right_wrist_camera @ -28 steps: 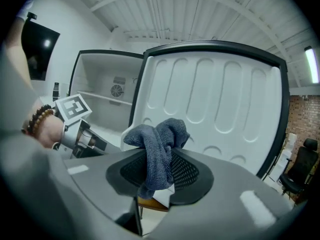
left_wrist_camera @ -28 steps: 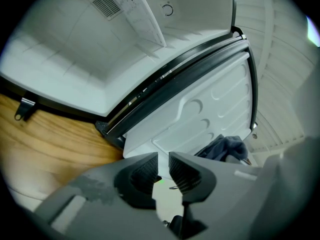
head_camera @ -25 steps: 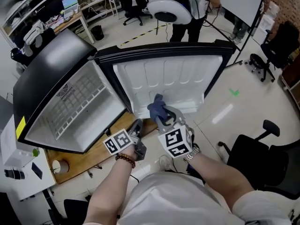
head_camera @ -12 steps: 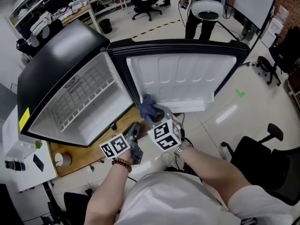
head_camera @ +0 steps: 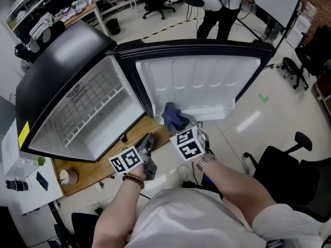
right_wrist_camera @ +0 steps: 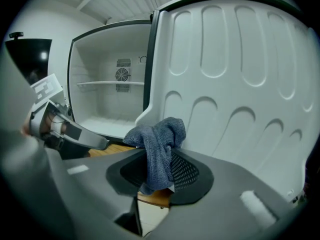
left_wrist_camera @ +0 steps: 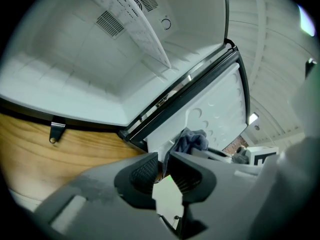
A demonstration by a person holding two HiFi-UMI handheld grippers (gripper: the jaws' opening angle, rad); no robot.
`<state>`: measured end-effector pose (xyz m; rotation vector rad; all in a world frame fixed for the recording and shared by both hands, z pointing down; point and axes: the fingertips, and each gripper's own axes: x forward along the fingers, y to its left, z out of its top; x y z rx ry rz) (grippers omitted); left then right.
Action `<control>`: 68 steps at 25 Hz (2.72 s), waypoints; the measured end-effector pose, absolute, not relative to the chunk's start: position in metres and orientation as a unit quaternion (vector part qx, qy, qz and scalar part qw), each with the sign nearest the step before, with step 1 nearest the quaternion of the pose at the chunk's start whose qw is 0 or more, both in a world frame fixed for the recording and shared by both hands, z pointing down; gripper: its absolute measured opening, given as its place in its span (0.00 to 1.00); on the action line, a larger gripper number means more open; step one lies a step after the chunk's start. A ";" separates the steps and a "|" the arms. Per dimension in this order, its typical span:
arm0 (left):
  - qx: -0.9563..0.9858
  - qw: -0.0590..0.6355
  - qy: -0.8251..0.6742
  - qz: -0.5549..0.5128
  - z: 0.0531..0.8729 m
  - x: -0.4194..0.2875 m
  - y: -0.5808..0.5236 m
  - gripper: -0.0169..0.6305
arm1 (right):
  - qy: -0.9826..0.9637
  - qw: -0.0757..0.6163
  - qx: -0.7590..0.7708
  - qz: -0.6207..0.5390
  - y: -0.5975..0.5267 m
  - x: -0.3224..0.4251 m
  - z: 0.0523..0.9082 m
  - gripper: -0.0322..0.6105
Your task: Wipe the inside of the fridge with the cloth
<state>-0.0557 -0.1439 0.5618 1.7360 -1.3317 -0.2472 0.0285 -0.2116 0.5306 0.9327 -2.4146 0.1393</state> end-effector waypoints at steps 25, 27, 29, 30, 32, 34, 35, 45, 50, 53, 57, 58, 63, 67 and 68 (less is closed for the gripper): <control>0.693 0.502 -0.499 -0.135 0.568 -0.008 -0.201 0.28 | -0.822 0.288 0.482 0.092 -0.244 0.202 0.542 0.22; 0.693 0.504 -0.497 -0.137 0.569 -0.006 -0.203 0.28 | -0.818 0.289 0.489 0.093 -0.246 0.212 0.542 0.22; 0.690 0.506 -0.497 -0.140 0.569 -0.006 -0.205 0.29 | -0.815 0.289 0.494 0.094 -0.247 0.220 0.542 0.22; 0.689 0.508 -0.497 -0.143 0.570 -0.005 -0.206 0.29 | -0.813 0.288 0.496 0.094 -0.248 0.223 0.541 0.22; 0.686 0.510 -0.498 -0.147 0.571 -0.005 -0.208 0.29 | -0.811 0.287 0.500 0.093 -0.248 0.229 0.540 0.22; 0.683 0.512 -0.499 -0.152 0.571 -0.005 -0.209 0.29 | -0.809 0.288 0.504 0.091 -0.248 0.234 0.540 0.22; 0.681 0.513 -0.499 -0.154 0.572 -0.005 -0.210 0.29 | -0.809 0.288 0.505 0.091 -0.248 0.237 0.540 0.22; 0.670 0.519 -0.502 -0.173 0.576 -0.006 -0.220 0.28 | -0.815 0.278 0.501 0.081 -0.241 0.242 0.530 0.22; 0.668 0.520 -0.502 -0.179 0.577 -0.007 -0.221 0.24 | -0.826 0.264 0.493 0.069 -0.229 0.238 0.516 0.22; 0.671 0.519 -0.496 -0.185 0.573 -0.006 -0.221 0.18 | -0.833 0.257 0.486 0.063 -0.219 0.234 0.509 0.22; 0.674 0.520 -0.489 -0.189 0.571 -0.005 -0.219 0.12 | -0.851 0.249 0.460 0.052 -0.201 0.222 0.504 0.22; 0.675 0.521 -0.487 -0.189 0.570 -0.004 -0.217 0.12 | -0.857 0.248 0.450 0.048 -0.195 0.217 0.504 0.22; 0.683 0.523 -0.475 -0.186 0.568 -0.002 -0.208 0.11 | -0.880 0.249 0.404 0.038 -0.168 0.192 0.514 0.22; 0.696 0.521 -0.460 -0.181 0.562 0.001 -0.198 0.10 | -0.894 0.250 0.370 0.023 -0.147 0.166 0.516 0.22; 0.701 0.519 -0.456 -0.179 0.560 0.001 -0.196 0.10 | -0.897 0.249 0.364 0.019 -0.143 0.159 0.516 0.22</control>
